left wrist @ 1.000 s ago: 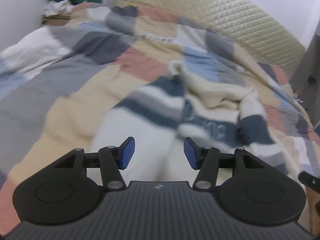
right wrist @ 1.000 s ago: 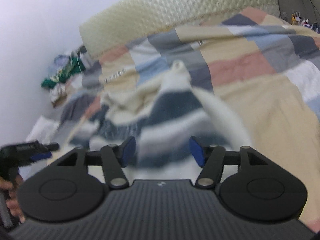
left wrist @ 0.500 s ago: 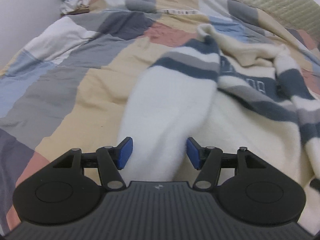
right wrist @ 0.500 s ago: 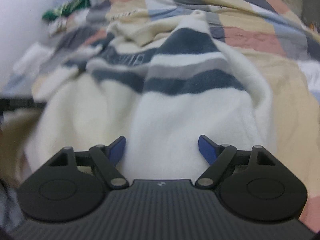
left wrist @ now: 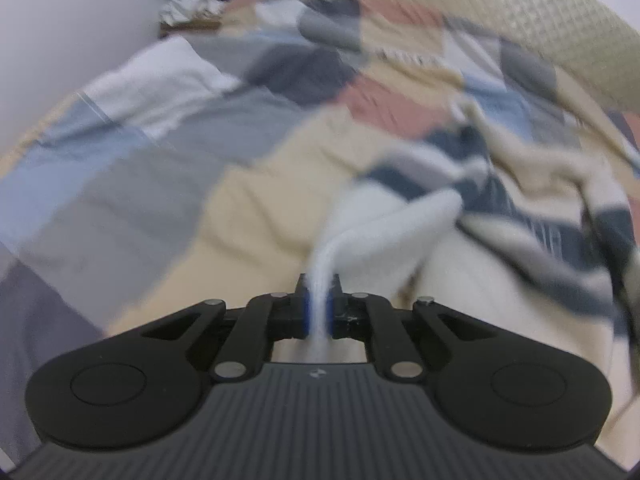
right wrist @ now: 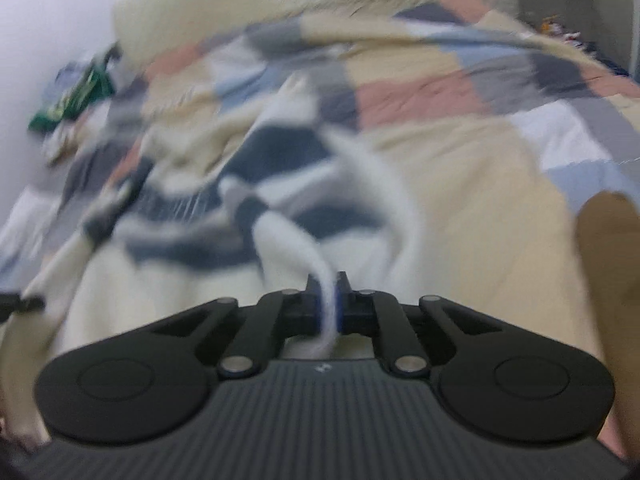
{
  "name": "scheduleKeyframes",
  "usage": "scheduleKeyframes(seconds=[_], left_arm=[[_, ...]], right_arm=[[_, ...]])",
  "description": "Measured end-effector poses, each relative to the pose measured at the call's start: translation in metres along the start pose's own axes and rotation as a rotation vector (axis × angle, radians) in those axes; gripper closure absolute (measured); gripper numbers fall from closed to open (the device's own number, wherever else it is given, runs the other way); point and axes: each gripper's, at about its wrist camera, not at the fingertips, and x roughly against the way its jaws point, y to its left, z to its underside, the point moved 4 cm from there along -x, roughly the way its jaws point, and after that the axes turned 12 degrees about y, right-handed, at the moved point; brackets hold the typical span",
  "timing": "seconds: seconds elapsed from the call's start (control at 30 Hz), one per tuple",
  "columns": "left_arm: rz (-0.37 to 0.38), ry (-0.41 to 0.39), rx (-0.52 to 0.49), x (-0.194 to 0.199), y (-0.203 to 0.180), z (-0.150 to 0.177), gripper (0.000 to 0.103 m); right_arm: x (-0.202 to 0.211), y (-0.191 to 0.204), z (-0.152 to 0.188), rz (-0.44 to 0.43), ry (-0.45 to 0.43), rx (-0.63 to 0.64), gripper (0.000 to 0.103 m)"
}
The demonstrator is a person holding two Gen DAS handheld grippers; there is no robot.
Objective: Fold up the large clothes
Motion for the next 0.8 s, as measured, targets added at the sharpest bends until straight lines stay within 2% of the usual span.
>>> scheduleKeyframes(seconds=[0.1,0.17,0.27,0.43,0.5,0.6,0.7,0.8], left_arm=[[-0.046,-0.053,0.026,0.012,0.02,-0.044,0.095],[-0.082,-0.091,0.049,0.018,0.036,-0.079,0.095],[-0.097,-0.12,0.109,0.019,0.061,-0.13,0.095],[-0.187,-0.169,0.072,-0.013,0.074,-0.186,0.095],[-0.218,-0.16,0.061,-0.035,0.077,-0.194,0.095],[-0.266,-0.105,0.075,-0.08,0.087,-0.198,0.095],[-0.273,-0.09,0.064,-0.109,0.094,-0.186,0.094],[-0.264,-0.058,0.048,-0.129,0.099,-0.18,0.094]], right_arm=[[0.018,-0.032,-0.04,0.014,-0.057,-0.041,0.095],[0.03,-0.053,-0.073,0.071,-0.117,-0.032,0.095],[0.043,-0.089,-0.123,0.148,-0.19,-0.027,0.095],[0.015,-0.151,-0.185,0.246,-0.201,-0.059,0.095],[-0.007,-0.175,-0.196,0.275,-0.182,-0.084,0.095],[-0.049,-0.212,-0.198,0.293,-0.137,-0.157,0.095],[-0.089,-0.234,-0.186,0.313,-0.084,-0.2,0.095],[-0.117,-0.246,-0.174,0.306,-0.067,-0.211,0.093]])
